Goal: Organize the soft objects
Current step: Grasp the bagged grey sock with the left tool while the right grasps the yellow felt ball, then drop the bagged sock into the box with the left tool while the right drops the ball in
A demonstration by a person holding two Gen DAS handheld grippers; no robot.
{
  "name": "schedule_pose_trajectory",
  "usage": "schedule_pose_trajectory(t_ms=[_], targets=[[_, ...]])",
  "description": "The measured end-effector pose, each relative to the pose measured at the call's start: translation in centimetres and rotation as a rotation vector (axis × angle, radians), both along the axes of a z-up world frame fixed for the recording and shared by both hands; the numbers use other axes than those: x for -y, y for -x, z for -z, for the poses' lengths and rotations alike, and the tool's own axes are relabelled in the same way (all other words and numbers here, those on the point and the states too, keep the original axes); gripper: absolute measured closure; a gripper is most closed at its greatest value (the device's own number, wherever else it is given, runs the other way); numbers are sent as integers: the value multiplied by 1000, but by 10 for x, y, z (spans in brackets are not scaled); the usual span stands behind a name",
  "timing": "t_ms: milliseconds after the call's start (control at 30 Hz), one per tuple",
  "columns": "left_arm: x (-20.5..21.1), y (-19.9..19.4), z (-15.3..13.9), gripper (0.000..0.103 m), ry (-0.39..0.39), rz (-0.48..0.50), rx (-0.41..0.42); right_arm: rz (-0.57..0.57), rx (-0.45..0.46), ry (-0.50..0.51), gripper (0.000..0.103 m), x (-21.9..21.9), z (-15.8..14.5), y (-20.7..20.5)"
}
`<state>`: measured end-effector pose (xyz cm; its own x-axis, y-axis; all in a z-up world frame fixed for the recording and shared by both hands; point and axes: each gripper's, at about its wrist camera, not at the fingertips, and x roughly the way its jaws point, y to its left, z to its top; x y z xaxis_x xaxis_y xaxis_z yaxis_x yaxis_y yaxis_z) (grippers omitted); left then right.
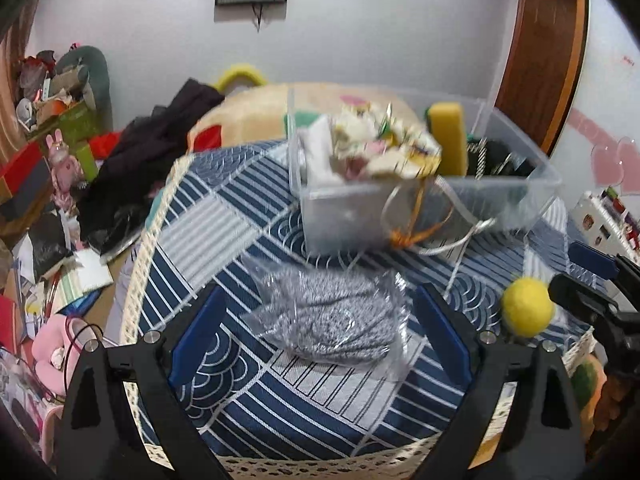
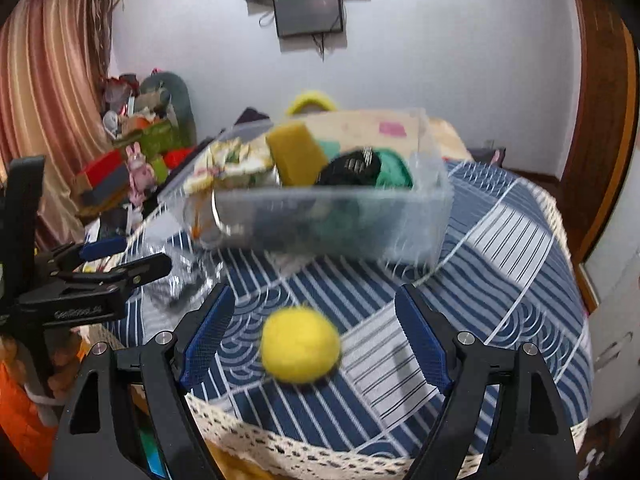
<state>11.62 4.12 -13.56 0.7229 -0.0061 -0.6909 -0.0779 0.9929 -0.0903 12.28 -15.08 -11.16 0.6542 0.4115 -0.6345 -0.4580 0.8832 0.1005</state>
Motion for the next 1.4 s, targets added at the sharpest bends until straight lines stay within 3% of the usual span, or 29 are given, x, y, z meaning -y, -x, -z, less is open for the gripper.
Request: schedule_pose_trajectory(t_ms=[300, 400, 433, 467, 500, 767, 1200, 1400], targets=[[-8, -16, 32, 8, 65, 7, -109, -31, -119, 41, 23, -9, 32, -4], [-8, -14, 33, 12, 59, 2, -89, -33, -103, 49, 40, -10, 29, -1], [-7, -13, 33, 17, 49, 2, -81, -39, -104, 48, 50, -10, 28, 0], [-5, -12, 32, 29, 40, 10, -75, -42, -103, 47, 59, -11, 27, 0], [-3, -11, 32, 34, 35, 18, -70, -44, -100, 45, 60, -10, 26, 1], [7, 1, 20, 58, 21, 43, -30, -36, -40, 38, 61, -7, 17, 5], [2, 47, -37, 60, 31, 37, 122, 7, 67, 10, 61, 6, -20, 8], [0, 47, -65, 60, 42, 45, 199, 24, 149, -22, 61, 9, -45, 2]])
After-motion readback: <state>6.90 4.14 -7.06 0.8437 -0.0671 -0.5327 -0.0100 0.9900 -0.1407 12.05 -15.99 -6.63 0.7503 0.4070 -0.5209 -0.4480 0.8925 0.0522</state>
